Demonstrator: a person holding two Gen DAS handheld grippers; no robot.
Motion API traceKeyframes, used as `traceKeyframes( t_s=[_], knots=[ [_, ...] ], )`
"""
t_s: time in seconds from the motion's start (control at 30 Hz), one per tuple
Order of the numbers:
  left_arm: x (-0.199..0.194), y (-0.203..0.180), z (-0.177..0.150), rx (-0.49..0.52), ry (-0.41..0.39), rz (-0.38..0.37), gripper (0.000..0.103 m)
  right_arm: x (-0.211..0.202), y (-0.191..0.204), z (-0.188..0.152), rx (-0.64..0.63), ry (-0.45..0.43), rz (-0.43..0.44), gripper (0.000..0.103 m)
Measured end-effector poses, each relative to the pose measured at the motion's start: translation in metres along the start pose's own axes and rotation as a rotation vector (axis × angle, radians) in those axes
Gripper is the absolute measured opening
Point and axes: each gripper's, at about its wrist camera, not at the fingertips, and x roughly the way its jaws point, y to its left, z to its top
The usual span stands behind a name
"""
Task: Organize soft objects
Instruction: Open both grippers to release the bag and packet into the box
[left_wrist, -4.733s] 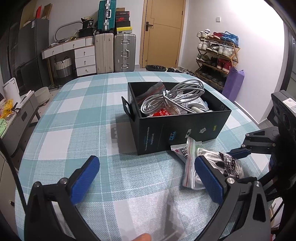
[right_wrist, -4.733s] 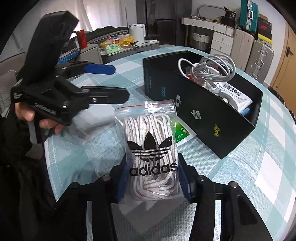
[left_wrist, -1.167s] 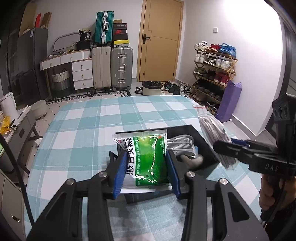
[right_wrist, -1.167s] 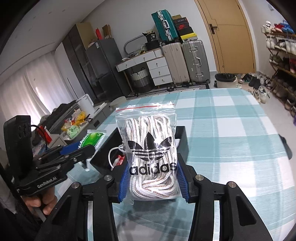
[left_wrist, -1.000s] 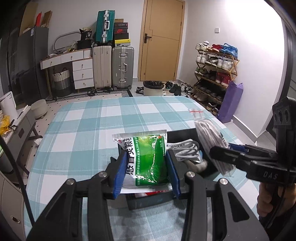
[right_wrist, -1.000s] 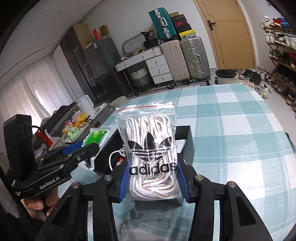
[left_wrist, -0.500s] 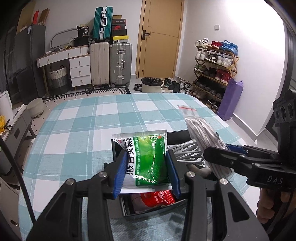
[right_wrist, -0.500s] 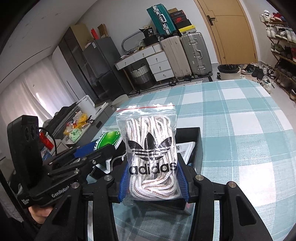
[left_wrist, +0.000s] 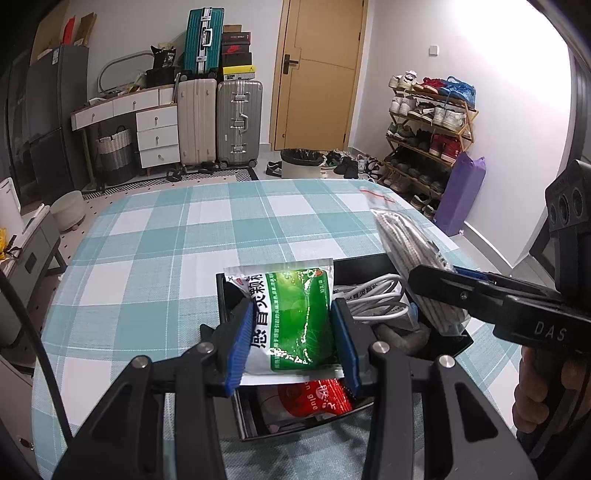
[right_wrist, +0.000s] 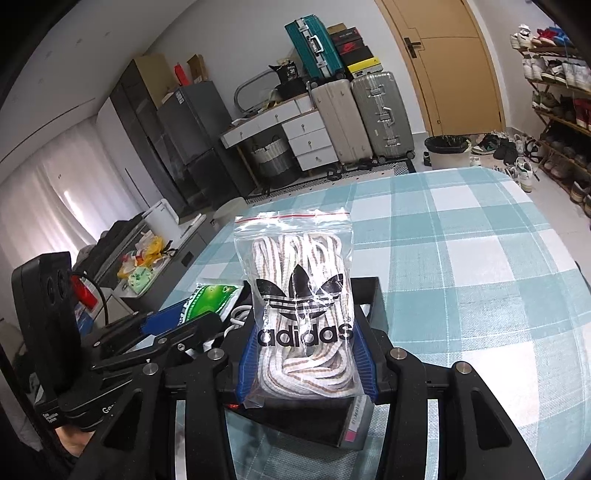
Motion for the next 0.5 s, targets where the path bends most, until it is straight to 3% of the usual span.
traceKeyframes(
  t_s=[0.5],
  knots=[
    [0.0032,-0.0011,-0.0034,0.013,0.008,-0.005,0.041,0.0065,0.0037,-0.0105,0.045,0.056,0.017,0.045]
  ],
)
